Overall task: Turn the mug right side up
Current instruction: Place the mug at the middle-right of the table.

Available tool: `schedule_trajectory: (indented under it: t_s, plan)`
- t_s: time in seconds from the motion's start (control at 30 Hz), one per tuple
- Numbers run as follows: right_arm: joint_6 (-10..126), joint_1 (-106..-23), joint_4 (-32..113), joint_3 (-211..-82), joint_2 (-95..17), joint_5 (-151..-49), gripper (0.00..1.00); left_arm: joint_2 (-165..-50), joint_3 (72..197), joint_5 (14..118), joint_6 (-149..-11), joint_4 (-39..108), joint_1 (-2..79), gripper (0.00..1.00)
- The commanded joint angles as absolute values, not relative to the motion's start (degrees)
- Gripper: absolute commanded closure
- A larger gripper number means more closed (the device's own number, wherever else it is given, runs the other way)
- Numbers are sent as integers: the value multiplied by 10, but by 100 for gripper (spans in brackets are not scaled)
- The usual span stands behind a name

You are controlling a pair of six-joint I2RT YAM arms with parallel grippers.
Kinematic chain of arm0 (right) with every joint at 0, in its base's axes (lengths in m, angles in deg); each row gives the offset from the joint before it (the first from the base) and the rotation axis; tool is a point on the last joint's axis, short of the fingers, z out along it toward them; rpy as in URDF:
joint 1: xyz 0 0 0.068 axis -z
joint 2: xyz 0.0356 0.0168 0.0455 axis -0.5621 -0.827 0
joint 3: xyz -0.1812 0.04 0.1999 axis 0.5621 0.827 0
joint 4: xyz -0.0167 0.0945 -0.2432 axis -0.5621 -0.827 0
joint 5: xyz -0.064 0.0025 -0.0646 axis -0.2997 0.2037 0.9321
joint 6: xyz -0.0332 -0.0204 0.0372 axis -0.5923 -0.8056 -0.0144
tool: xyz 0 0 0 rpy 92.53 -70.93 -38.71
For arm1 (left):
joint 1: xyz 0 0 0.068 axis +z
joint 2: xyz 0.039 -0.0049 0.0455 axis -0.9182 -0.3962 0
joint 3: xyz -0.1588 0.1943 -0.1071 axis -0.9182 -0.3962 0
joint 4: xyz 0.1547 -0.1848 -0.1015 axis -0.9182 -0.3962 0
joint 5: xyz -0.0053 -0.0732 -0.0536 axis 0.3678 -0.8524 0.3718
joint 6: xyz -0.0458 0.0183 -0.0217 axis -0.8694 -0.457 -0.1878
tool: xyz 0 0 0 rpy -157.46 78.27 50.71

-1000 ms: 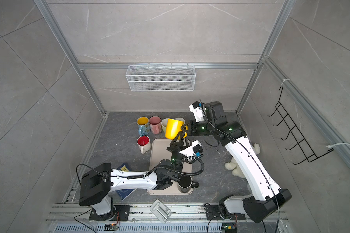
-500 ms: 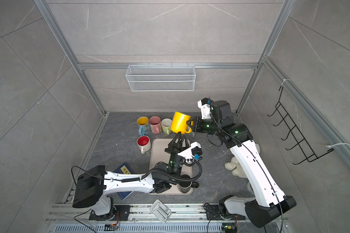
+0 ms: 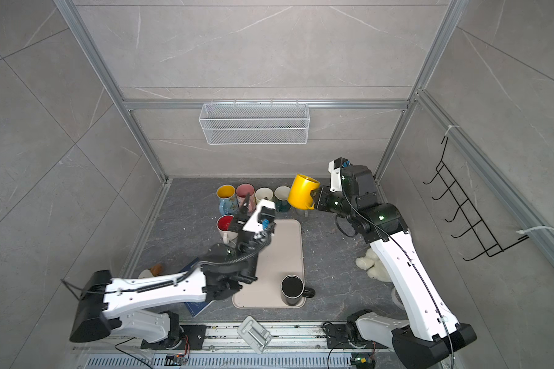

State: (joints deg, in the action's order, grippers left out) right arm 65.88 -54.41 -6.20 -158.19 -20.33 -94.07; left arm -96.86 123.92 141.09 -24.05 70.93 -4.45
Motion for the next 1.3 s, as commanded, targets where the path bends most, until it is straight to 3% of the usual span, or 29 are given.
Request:
schedule_trajectory:
  t_s: [0.0,0.1,0.2,0.43,0.7,0.87,1.0,1.27]
  plan:
    - [631,-543,-45,-1562,-184,-880,100,-859,1270,1336,-709,304,60,50]
    - [619,-543,-49,-1534,-178,-837,100,-784,1235,1283,-826,242,135,50]
    - [610,-543,-47,-1504,-180,-807,100,-745,1228,1288,-870,190,161,48]
    - [594,-546,-23,-1453,-207,-751,100,-806,1317,1160,-956,8,243,43]
    - [579,-552,33,-1403,-230,-700,100,-883,1285,789,-1065,23,456,43]
    - [553,-556,92,-1366,-257,-672,100,-930,1221,620,-1133,121,532,44]
    - [536,-557,159,-1326,-275,-654,100,-936,1211,618,-1117,141,536,45]
    - [537,-557,286,-1257,-302,-654,100,-894,1200,719,-1058,84,536,44]
